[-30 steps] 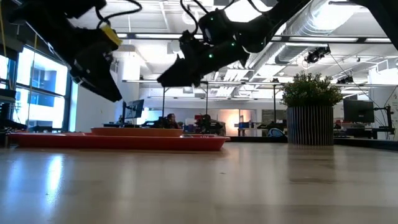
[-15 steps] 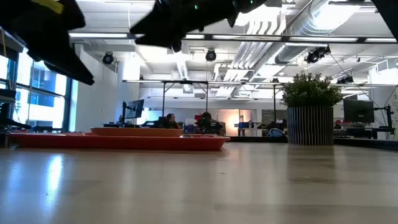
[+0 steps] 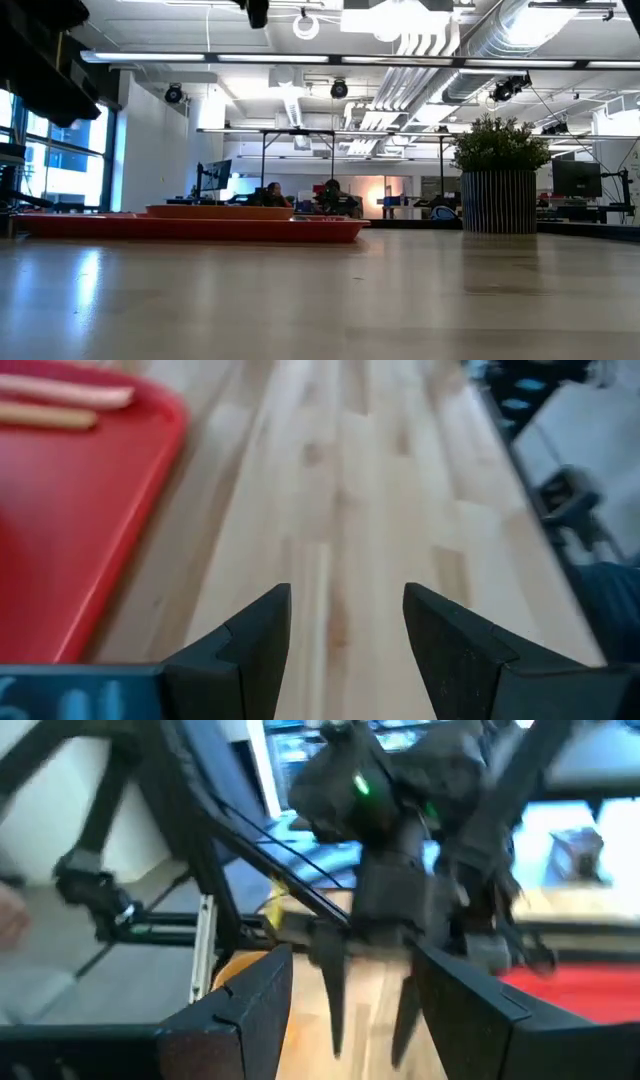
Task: Pick and place plate/cup/fork/spoon on tray
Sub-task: Put the brown cup on the red tray to the top left of the brown plate
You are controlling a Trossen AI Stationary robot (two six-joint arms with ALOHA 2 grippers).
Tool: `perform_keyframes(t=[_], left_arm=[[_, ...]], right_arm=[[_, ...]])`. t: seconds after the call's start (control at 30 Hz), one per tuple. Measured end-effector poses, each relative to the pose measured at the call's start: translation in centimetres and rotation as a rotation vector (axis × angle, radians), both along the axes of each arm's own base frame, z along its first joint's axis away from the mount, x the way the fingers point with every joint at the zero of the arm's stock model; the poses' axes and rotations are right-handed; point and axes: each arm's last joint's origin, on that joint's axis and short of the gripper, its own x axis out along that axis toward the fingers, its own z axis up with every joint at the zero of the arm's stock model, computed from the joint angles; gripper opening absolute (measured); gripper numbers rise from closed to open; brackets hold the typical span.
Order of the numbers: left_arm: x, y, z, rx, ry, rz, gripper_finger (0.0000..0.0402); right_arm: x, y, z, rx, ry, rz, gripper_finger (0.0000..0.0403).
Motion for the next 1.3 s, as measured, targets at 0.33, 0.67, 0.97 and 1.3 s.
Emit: perform_keyframes(t=[0.33, 0.67, 0.97, 1.3], left_arm=[[-1.0, -2.7, 2.0, -0.077, 0.046, -0.261, 0.0186], [-2.3, -3.4, 2.3, -0.086, 0.305, -0.341, 0.0186], [-2.5, -3.7, 2.0, -0.041, 0.39, -0.439, 0.0161], [-0.8, -3.4, 0.2, -0.002, 0.471, -0.275, 0.0069]], right_arm=[[-1.7, 5.9, -4.5, -0.015, 0.279, -0.465, 0.02], [-3.5, 10.7, -5.6, -0.027, 0.306, -0.504, 0.02], [-3.0, 9.1, -5.7, -0.033, 0.309, -0.555, 0.02], [-2.7, 7.4, -6.0, -0.017, 0.343, -0.628, 0.02]])
